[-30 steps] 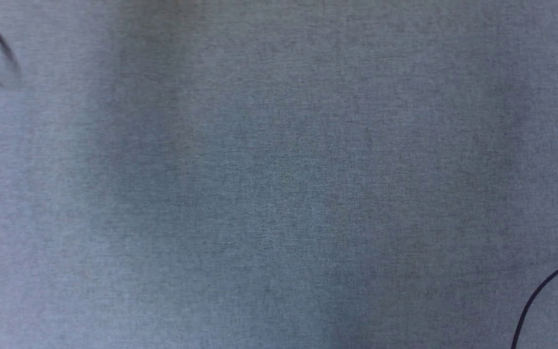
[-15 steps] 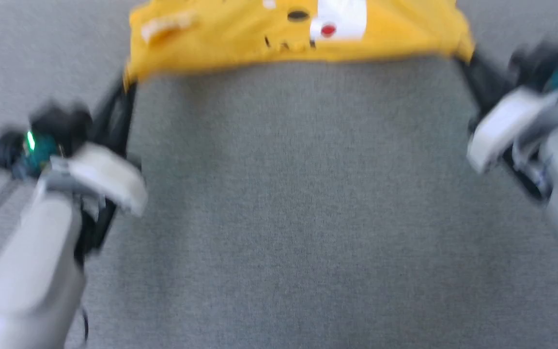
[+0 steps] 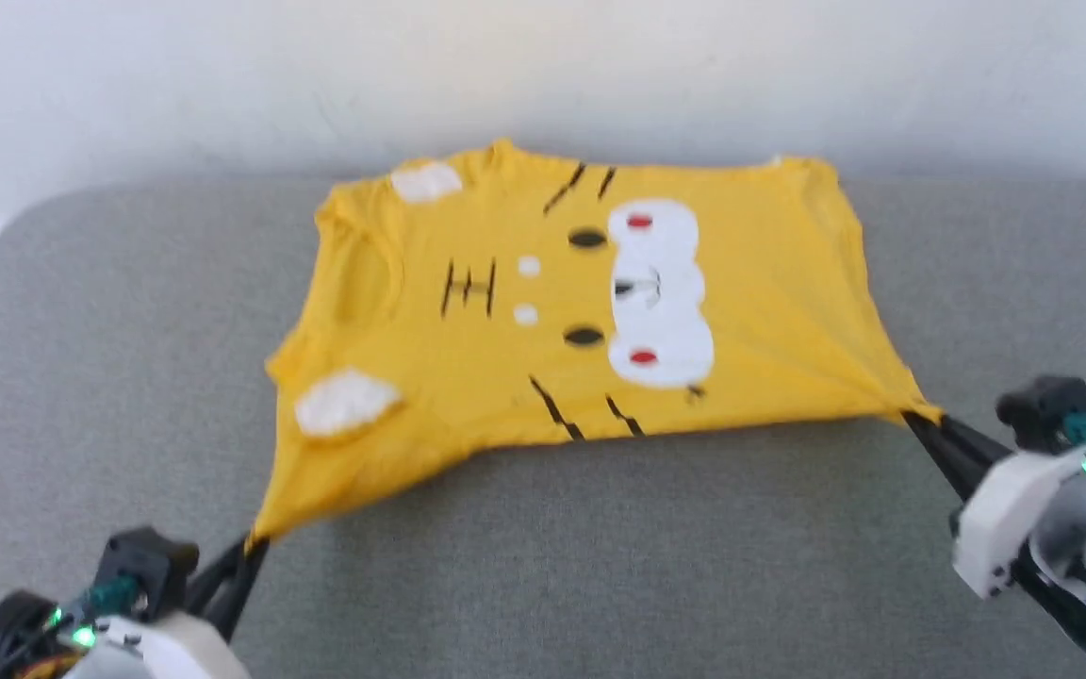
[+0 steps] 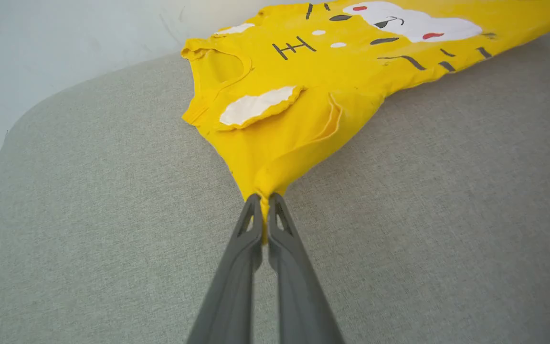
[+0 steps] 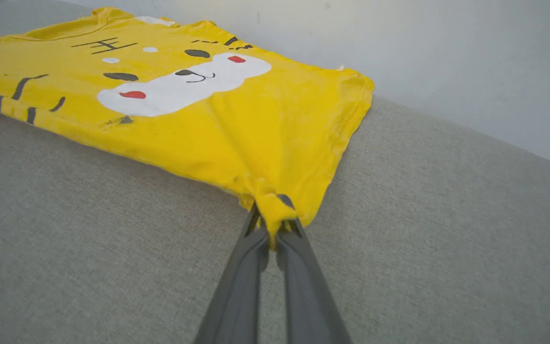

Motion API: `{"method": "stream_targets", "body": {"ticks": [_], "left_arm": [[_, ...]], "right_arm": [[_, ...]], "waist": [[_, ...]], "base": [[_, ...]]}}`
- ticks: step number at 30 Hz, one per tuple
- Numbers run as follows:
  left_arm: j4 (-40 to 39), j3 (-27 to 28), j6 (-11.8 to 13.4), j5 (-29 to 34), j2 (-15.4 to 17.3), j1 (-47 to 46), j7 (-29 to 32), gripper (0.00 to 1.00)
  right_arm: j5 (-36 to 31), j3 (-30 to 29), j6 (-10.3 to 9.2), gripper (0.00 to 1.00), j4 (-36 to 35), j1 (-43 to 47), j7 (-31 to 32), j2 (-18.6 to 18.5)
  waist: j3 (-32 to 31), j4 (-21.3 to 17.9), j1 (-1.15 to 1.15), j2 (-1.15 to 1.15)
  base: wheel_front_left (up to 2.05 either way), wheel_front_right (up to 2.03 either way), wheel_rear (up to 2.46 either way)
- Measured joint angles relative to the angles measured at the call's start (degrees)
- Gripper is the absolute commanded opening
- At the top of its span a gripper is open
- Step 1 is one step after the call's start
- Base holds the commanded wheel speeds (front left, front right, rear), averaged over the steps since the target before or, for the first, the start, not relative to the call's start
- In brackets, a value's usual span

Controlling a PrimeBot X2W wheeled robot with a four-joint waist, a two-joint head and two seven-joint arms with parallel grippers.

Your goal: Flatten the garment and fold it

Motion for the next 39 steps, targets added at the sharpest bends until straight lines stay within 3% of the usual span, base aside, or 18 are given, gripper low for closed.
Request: {"method": "stream_targets", "body": {"ticks": [14, 19, 22, 31, 39], "left_arm": [[-15.3, -1.9, 3.2, -11.7, 5.0, 19.0, 13.7, 0.00], [-17.2, -3.0, 3.7, -14.6, 5.9, 21.5, 17.2, 0.00], [-16.8, -2.7, 3.7, -14.0, 5.4, 20.9, 15.5, 0.00], [-15.1, 0.4, 0.8, -10.5, -2.3, 7.6, 2.7, 0.00], [-5.8, 2.5, 0.0, -8.0, -9.0, -7.3, -4.4, 0.00]], "right_arm": [[6.6, -15.1, -0.01, 0.00, -20.3, 25.8, 23.1, -7.6], [5.4, -22.5, -0.01, 0.00, -26.8, 33.1, 29.4, -6.1], [5.5, -26.5, -0.01, 0.00, -30.3, 34.5, 31.0, -2.8], [5.3, -32.9, -0.01, 0.00, -35.7, 32.2, 31.7, 2.5], [3.4, -34.8, -0.04, 0.00, -33.7, 24.3, 31.4, 5.4]], "waist": [[-8.6, -0.1, 0.02, 0.00], [-8.7, -0.1, 0.01, 0.00], [-8.1, -0.3, 0.02, 0.00], [-4.2, -0.8, 0.03, 0.00], [1.4, -0.9, 0.04, 0.00]], "base": [[0.00, 0.00, 0.00], [0.00, 0.00, 0.00], [0.00, 0.00, 0.00], [0.00, 0.00, 0.00], [0.00, 0.00, 0.00]]}}
